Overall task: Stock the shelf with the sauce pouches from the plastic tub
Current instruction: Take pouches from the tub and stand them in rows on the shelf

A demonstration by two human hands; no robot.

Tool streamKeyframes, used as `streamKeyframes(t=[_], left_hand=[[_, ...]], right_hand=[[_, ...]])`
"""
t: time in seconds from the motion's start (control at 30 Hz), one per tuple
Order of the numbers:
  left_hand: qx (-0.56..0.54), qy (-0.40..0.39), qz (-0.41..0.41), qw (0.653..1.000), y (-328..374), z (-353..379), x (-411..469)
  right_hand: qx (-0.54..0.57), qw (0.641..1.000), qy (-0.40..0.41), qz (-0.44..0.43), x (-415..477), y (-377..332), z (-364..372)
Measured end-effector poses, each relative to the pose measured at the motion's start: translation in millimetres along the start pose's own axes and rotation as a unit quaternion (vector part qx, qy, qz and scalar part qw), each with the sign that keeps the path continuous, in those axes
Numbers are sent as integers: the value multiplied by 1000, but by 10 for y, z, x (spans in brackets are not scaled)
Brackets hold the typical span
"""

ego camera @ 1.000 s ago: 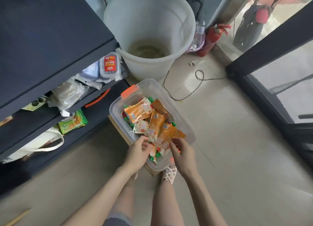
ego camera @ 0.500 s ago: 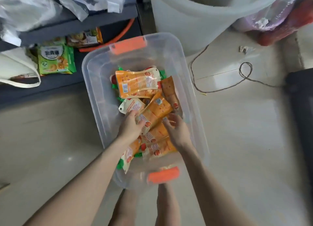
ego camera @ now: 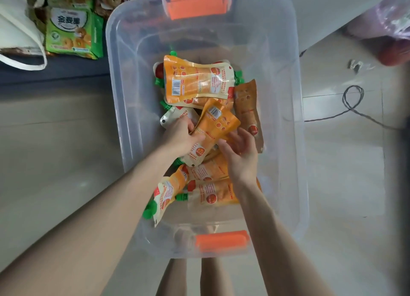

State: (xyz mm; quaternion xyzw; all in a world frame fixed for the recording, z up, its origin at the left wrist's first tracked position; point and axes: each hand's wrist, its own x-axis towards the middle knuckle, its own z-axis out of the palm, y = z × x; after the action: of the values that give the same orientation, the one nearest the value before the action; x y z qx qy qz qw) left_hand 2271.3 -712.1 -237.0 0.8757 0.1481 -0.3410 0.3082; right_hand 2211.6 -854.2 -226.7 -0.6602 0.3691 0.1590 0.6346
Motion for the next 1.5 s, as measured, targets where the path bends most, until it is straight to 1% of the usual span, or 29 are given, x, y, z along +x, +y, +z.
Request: streamKeyframes(t=[0.1, 0.17, 0.23, 0.27, 0.33, 0.4, 0.43, 0.5, 0.53, 0.57, 0.6, 0.67, 0.73, 0.8, 0.83, 0.87, 0.9, 0.93, 0.97, 1.0, 1.07, 1.1, 1.13, 1.17, 1.2, 1.23, 1.3, 1.33, 1.5], left_hand=[[-113, -15, -12, 993, 39, -43, -31], [-227, -16, -35, 973, 103, -86, -53], [-328, -12, -63, 942, 164, -93, -97], [-369, -11, -81, 926, 188, -76, -139], [-436, -12, -127, 891, 215, -29, -227], [-492, -24, -170, 854, 229, -31, -294], [-520, -32, -180, 834, 239, -65, -306], [-579, -46, -173, 795, 253, -170, -275], [-597, -45, -167, 783, 260, -219, -245], [-603, -40, -166, 779, 266, -260, -217], [-601, -31, -168, 781, 276, -287, -198], [-590, -1, -173, 789, 302, -307, -176], [-598, 32, -185, 779, 311, -306, -198], [-631, 50, -200, 748, 293, -295, -250], [-652, 53, -207, 727, 276, -281, -285], [-671, 53, -211, 709, 255, -254, -323], [-682, 48, -211, 699, 237, -220, -364], [-684, 39, -207, 698, 223, -181, -407], [-678, 26, -203, 706, 218, -135, -450], [-663, 9, -204, 720, 218, -92, -496], [-601, -6, -234, 764, 239, -30, -561], [-554, 3, -256, 792, 247, -18, -564], [-502, 26, -266, 822, 252, -28, -544], [-448, 61, -257, 854, 262, -59, -501], [-398, 101, -229, 883, 279, -105, -436], [-364, 142, -192, 900, 301, -159, -358], [-344, 201, -140, 907, 381, -246, -164], [-334, 220, -136, 906, 432, -268, -60], [-213, 299, -193, 910, 612, -230, 260]], right_hand=[[12, 999, -22, 35, -11, -60, -4], [25, 994, -77, 79, -49, -80, -25], [60, 982, -150, 103, -138, -85, -30], [82, 976, -173, 104, -185, -87, -25], [98, 976, -169, 96, -246, -125, -37], [85, 980, -158, 90, -244, -180, -106], [73, 979, -165, 95, -222, -209, -158], [38, 972, -203, 117, -165, -284, -268], [27, 967, -219, 128, -143, -321, -317], [27, 966, -220, 133, -123, -353, -357], [40, 970, -201, 131, -107, -384, -382], [97, 982, -120, 111, -93, -406, -369], [191, 974, -50, 115, -131, -396, -267], [310, 944, -28, 110, -180, -392, -116], [347, 932, -31, 99, -188, -390, -49], [362, 927, -40, 91, -185, -401, 9], [357, 928, -54, 88, -165, -414, 60], [338, 934, -67, 90, -133, -423, 104], [315, 941, -78, 96, -88, -424, 143], [291, 947, -84, 102, -38, -431, 179], [244, 962, -70, 100, 75, -451, 237], [220, 970, -53, 90, 133, -462, 250], [199, 976, -37, 79, 183, -475, 246], [179, 981, -24, 65, 231, -484, 229], [157, 986, -14, 52, 267, -486, 200], [132, 990, -9, 44, 292, -480, 163], [92, 995, -4, 41, 313, -454, 95], [81, 996, -1, 43, 314, -432, 65], [48, 996, -28, 65, 295, -319, 18]])
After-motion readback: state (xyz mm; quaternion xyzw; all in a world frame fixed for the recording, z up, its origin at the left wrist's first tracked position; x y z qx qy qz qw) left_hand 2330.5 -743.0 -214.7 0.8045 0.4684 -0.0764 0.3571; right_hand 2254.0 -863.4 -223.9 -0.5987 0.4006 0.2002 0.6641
